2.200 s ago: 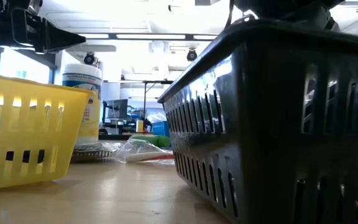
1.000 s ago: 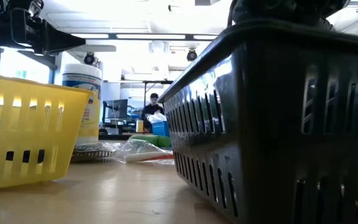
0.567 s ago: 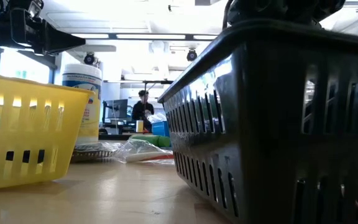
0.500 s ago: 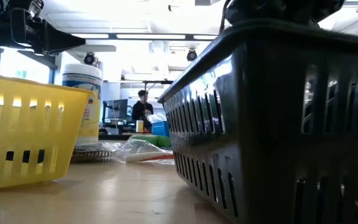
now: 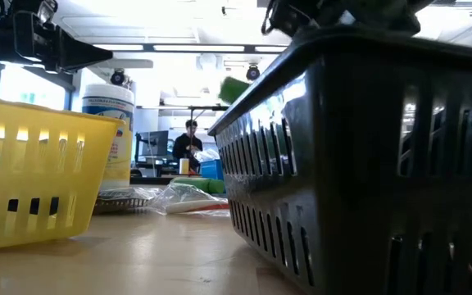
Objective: Pick & Place Travel size toiletries
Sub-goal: Put the green shampoo into the green bin
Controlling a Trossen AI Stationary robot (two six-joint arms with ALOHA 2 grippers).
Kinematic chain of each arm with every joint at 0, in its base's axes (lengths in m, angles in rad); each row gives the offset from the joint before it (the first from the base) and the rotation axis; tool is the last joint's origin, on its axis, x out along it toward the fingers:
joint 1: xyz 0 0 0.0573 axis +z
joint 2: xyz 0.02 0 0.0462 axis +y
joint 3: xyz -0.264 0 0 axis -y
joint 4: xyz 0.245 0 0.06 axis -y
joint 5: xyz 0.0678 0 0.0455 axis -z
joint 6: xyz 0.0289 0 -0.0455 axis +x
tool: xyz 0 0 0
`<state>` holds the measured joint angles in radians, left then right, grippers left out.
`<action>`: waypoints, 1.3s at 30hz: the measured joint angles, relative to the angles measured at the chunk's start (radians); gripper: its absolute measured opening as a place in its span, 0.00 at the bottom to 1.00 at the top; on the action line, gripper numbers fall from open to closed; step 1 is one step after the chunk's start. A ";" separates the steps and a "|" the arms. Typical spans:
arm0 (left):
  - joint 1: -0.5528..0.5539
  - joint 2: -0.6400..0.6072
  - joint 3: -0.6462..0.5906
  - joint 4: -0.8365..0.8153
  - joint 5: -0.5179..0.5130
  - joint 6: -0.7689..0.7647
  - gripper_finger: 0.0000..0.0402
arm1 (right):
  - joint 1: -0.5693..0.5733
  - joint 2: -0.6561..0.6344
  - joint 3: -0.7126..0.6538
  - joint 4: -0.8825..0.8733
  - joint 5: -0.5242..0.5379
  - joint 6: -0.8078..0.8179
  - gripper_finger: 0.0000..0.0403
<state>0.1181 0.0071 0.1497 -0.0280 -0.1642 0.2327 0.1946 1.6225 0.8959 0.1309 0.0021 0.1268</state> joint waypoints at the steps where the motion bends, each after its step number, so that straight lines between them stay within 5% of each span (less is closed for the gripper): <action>1: 0.000 0.000 0.000 0.001 0.000 0.013 0.00 | -0.010 -0.008 0.000 0.025 -0.001 -0.008 0.28; 6: 0.000 0.003 0.000 -0.018 0.008 0.081 0.00 | -0.090 -0.026 0.001 0.168 -0.008 -0.023 0.29; 12: 0.000 0.017 0.000 -0.016 0.139 0.077 0.00 | -0.187 -0.026 0.001 0.292 -0.069 -0.030 0.28; 20: 0.000 0.077 0.000 0.175 0.207 -0.032 0.05 | -0.247 -0.025 0.001 0.448 -0.187 -0.050 0.29; 34: 0.000 0.685 0.009 0.894 0.253 -0.108 0.68 | -0.254 -0.025 0.001 0.548 -0.189 -0.095 0.30; 39: 0.000 0.924 0.154 0.919 0.255 -0.126 0.81 | -0.254 -0.025 0.001 0.555 -0.188 -0.098 0.31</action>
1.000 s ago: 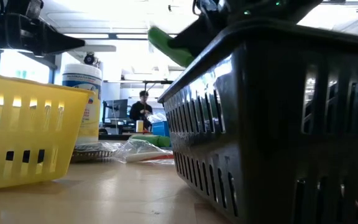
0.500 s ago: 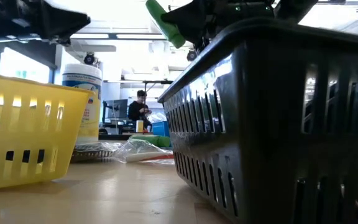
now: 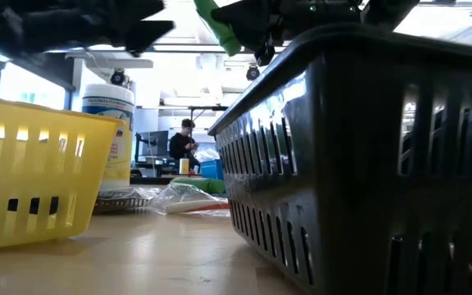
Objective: Pick & Place Travel size toiletries
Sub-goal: Put the green shampoo into the green bin
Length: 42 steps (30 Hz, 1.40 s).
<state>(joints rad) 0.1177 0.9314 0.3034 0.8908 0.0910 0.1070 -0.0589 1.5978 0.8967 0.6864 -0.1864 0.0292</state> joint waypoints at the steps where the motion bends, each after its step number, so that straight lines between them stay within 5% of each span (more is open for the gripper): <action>1: 0.000 0.049 0.033 0.000 0.002 0.000 0.82 | 0.000 0.000 0.000 0.000 0.000 0.000 0.31; 8: 0.000 0.291 0.233 -0.003 0.195 -0.005 0.83 | 0.000 0.000 0.000 0.001 0.002 0.000 0.31; 17: 0.000 0.374 0.321 -0.033 0.209 -0.007 0.82 | 0.000 0.001 0.000 0.009 0.001 -0.018 0.31; 21: 0.000 0.375 0.321 -0.028 0.203 -0.002 0.71 | 0.002 0.001 0.000 0.017 0.001 -0.029 0.32; 28: 0.000 0.373 0.321 -0.026 0.193 0.030 0.33 | 0.006 0.001 0.000 0.059 0.004 -0.031 0.31; 36: 0.000 0.374 0.320 -0.033 0.192 0.027 0.32 | 0.014 0.001 -0.001 0.034 0.009 -0.037 0.34; 42: -0.002 0.375 0.319 -0.034 0.197 0.019 0.32 | 0.024 -0.005 0.001 0.014 0.025 -0.008 0.54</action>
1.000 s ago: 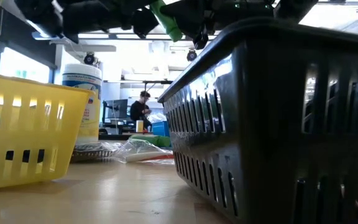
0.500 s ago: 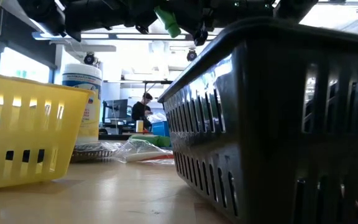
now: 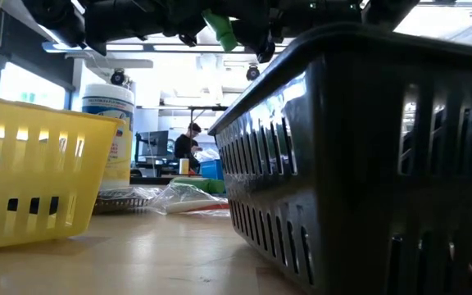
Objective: Pick & Place Travel size toiletries
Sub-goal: Put the green shampoo into the green bin
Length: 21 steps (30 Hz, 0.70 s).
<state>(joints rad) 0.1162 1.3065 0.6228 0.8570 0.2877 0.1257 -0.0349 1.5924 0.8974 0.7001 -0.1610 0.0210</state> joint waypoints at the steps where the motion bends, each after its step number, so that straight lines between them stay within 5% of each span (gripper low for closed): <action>1: 0.000 0.000 0.000 0.000 -0.002 -0.001 0.32 | 0.000 -0.006 0.000 -0.015 0.014 0.004 0.58; 9: 0.003 -0.004 0.000 0.006 0.011 -0.003 0.31 | 0.013 -0.078 0.000 -0.169 0.042 0.001 0.78; 21: 0.003 -0.135 0.000 -0.179 0.012 0.024 0.30 | 0.079 -0.306 0.000 -0.576 0.140 0.010 0.78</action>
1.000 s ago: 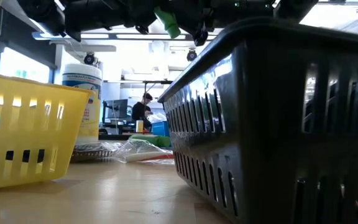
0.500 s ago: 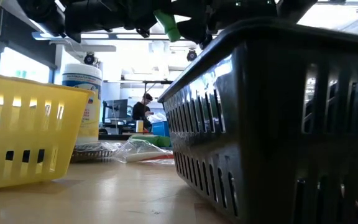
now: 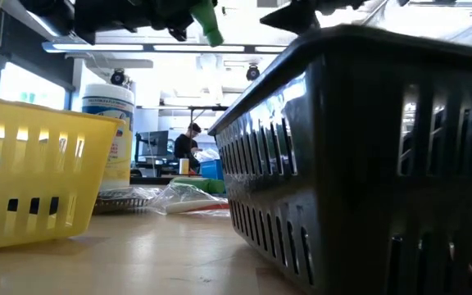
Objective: Pick & Place Travel size toiletries
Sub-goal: Put the green shampoo into the green bin
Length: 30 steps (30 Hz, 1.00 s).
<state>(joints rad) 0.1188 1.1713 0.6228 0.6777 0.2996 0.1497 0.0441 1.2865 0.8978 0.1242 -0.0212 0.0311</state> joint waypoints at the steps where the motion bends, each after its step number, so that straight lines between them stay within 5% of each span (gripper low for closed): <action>1: 0.000 -0.020 0.000 -0.034 -0.002 0.000 0.30 | 0.006 -0.004 0.000 -0.035 0.030 0.013 0.78; 5: -0.001 -0.123 0.000 -0.238 -0.055 -0.005 0.30 | 0.038 -0.004 -0.048 -0.032 0.127 0.032 0.75; 16: -0.001 -0.439 0.000 -0.799 -0.264 -0.196 0.30 | 0.014 0.016 -0.443 0.631 0.187 0.064 0.51; 23: -0.001 -0.557 0.000 -1.044 -0.337 -0.383 0.30 | -0.006 0.009 -0.488 0.637 0.148 0.076 0.25; 30: -0.001 -0.550 0.095 -1.398 -0.438 -0.571 0.30 | -0.007 0.010 -0.489 0.587 0.143 0.035 0.03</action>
<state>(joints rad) 0.1181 0.6217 0.7174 -0.7198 -0.1380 -0.4212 0.0367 1.2964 0.4091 0.7110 0.1215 0.0658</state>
